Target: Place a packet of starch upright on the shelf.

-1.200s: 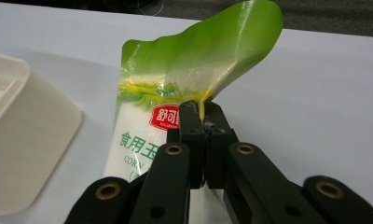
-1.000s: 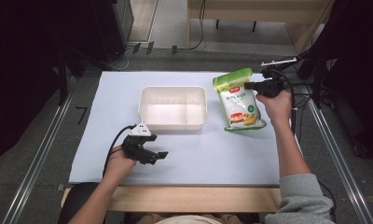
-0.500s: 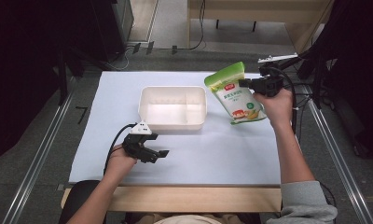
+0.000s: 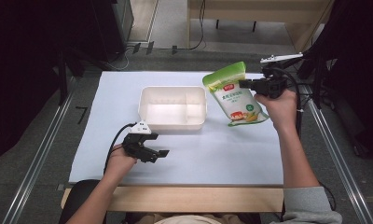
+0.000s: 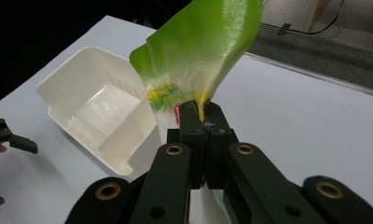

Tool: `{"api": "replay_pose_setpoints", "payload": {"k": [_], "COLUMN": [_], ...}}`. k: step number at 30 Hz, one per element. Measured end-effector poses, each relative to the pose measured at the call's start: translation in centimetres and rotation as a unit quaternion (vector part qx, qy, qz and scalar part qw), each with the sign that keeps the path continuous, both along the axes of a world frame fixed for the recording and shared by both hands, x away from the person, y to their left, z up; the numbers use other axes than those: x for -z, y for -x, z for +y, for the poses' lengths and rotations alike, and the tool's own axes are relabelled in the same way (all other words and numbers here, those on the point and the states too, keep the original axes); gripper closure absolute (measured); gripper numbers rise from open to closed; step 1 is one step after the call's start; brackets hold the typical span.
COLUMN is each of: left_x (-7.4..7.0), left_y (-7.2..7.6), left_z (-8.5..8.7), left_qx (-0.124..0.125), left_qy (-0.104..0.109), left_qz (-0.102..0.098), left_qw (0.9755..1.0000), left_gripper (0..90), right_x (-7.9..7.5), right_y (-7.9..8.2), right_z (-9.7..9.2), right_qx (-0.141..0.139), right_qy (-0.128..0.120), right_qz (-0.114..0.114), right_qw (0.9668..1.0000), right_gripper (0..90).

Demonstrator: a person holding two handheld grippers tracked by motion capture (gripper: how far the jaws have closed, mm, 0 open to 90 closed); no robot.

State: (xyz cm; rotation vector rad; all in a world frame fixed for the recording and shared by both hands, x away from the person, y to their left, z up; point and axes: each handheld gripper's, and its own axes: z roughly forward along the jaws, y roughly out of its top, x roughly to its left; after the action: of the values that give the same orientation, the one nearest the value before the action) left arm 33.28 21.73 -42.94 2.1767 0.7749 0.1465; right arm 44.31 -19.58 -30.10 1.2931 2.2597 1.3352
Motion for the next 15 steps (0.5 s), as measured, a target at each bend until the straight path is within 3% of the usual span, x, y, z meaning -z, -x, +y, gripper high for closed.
{"api": "replay_pose_setpoints", "payload": {"k": [6, 15], "left_x": [0.0, 0.0], "left_y": [-0.1, -0.1], "left_z": [-0.1, 0.1], "left_qx": [0.001, -0.003], "left_qy": [0.001, 0.000], "left_qz": [0.000, -0.001], "left_qw": [1.0000, 1.0000], "left_gripper": [17.3, 17.3], "right_x": [-0.5, -2.8], "right_y": [0.3, 0.3], "right_z": [0.8, 1.6], "right_qx": [-0.002, -0.017], "right_qy": [0.012, 0.017], "right_qz": [-0.006, -0.014], "right_qw": [0.9999, 0.9996], "right_gripper": [90.0, 90.0]}}
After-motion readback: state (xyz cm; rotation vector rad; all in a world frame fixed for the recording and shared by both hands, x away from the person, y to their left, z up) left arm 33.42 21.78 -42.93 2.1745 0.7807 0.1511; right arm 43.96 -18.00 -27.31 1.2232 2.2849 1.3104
